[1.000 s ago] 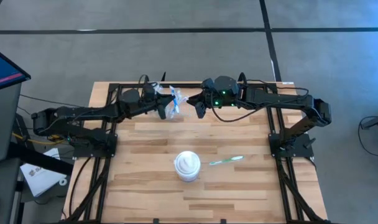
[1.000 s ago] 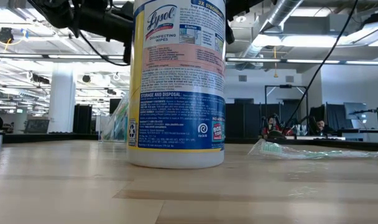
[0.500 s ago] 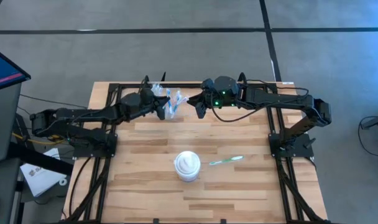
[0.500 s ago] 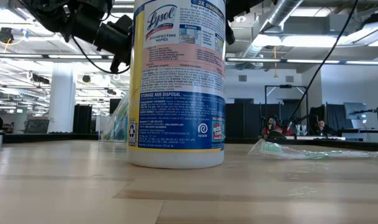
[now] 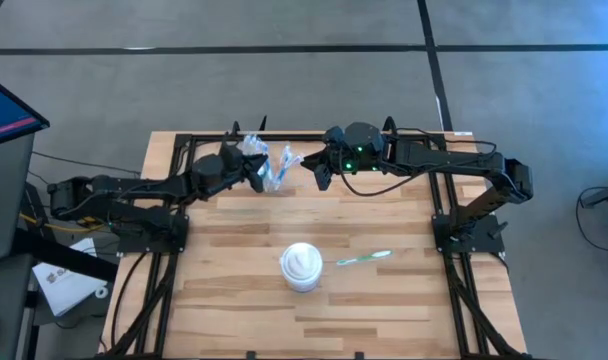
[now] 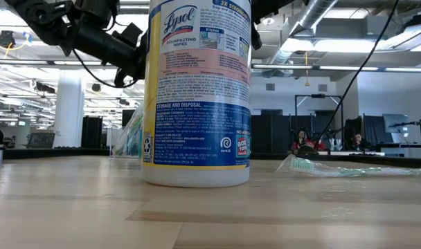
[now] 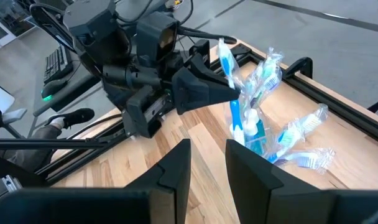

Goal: Pick & Place toothbrushing station
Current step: Put the blue toothbrush into the transparent organizer

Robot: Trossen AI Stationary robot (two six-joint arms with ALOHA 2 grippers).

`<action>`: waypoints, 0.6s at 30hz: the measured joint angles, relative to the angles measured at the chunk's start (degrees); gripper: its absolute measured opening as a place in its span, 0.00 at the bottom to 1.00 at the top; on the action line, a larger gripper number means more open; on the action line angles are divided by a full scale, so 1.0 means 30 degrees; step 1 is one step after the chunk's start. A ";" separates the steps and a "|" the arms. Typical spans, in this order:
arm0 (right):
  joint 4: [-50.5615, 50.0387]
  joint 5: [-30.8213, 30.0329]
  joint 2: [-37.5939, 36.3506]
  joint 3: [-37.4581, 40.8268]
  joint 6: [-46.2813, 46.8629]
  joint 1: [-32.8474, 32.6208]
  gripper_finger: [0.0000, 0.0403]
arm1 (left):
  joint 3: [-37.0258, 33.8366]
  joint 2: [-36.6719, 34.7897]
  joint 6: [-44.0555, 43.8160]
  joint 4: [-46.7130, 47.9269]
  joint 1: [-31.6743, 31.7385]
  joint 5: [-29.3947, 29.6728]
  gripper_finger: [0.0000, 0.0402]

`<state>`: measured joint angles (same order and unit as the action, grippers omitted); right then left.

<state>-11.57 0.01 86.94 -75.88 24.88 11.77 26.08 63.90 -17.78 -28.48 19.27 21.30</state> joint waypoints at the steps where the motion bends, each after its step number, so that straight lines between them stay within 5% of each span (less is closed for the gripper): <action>1: 0.0000 0.0000 0.0000 0.0000 0.0000 0.0000 0.23 | -0.0058 0.0000 0.0080 0.0002 0.0000 0.0001 0.02; 18: 0.0001 0.0000 0.0007 0.0000 0.0007 0.0000 0.23 | -0.1344 0.0584 0.0662 -0.2090 0.0000 0.0912 0.02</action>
<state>-11.57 0.01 86.96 -75.88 24.91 11.77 22.04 65.65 -15.79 -34.74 19.27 24.03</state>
